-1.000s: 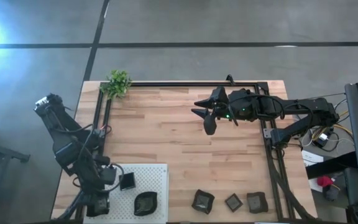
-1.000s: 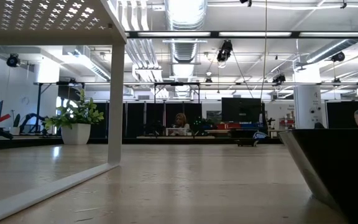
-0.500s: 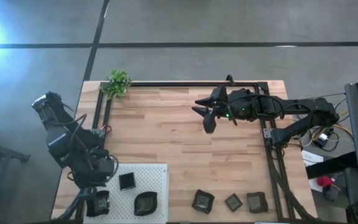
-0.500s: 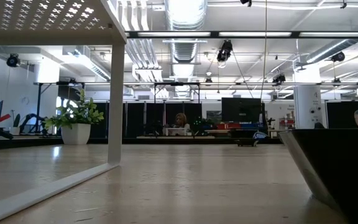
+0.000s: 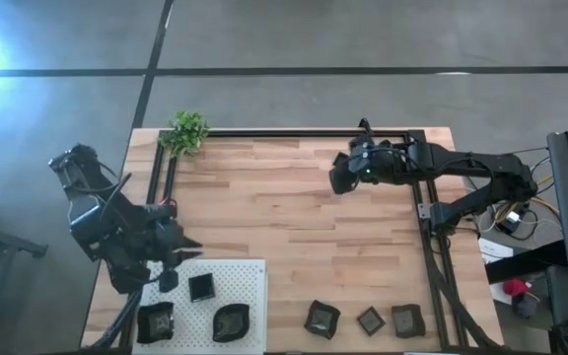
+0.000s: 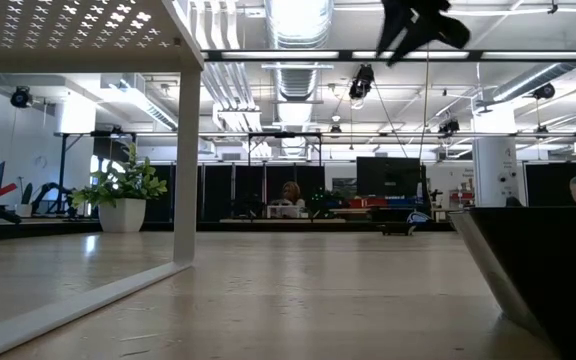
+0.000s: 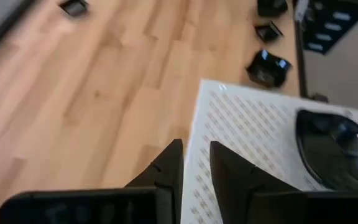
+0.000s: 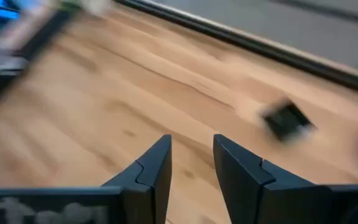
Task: Pick & Place Mini shaped plates
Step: Stack the leaf shaped plate on top of the leaf shaped plate on the shelf
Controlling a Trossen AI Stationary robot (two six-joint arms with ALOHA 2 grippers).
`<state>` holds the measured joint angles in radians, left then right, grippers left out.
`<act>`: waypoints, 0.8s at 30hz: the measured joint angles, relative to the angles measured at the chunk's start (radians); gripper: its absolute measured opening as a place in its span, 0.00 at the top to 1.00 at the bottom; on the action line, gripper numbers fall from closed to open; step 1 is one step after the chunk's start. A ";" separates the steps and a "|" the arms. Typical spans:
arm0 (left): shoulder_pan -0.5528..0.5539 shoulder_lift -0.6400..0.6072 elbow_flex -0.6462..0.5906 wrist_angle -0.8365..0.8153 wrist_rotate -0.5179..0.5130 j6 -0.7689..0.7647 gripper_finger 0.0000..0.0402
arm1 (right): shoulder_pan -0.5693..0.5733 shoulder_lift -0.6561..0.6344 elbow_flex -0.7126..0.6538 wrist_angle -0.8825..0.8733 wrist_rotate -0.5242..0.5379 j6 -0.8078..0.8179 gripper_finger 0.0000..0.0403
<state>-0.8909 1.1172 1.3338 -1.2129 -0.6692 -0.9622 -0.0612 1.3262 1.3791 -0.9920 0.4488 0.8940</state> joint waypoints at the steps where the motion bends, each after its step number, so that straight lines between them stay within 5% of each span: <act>1: 0.000 0.000 -0.001 0.000 -0.018 0.000 0.82 | -0.014 0.000 -0.002 -0.042 0.000 0.024 0.73; 7: 0.000 0.000 -0.013 0.000 -0.149 0.000 0.82 | -0.121 0.005 -0.047 -0.198 0.000 0.100 0.72; 24: 0.001 0.000 -0.013 0.034 -0.284 -0.017 0.82 | -0.511 0.009 -0.301 -0.090 -0.168 -0.074 0.60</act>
<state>-0.8898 1.1175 1.3205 -1.1786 -0.9533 -0.9795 -0.5723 1.3354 1.0785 -1.0821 0.2806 0.8195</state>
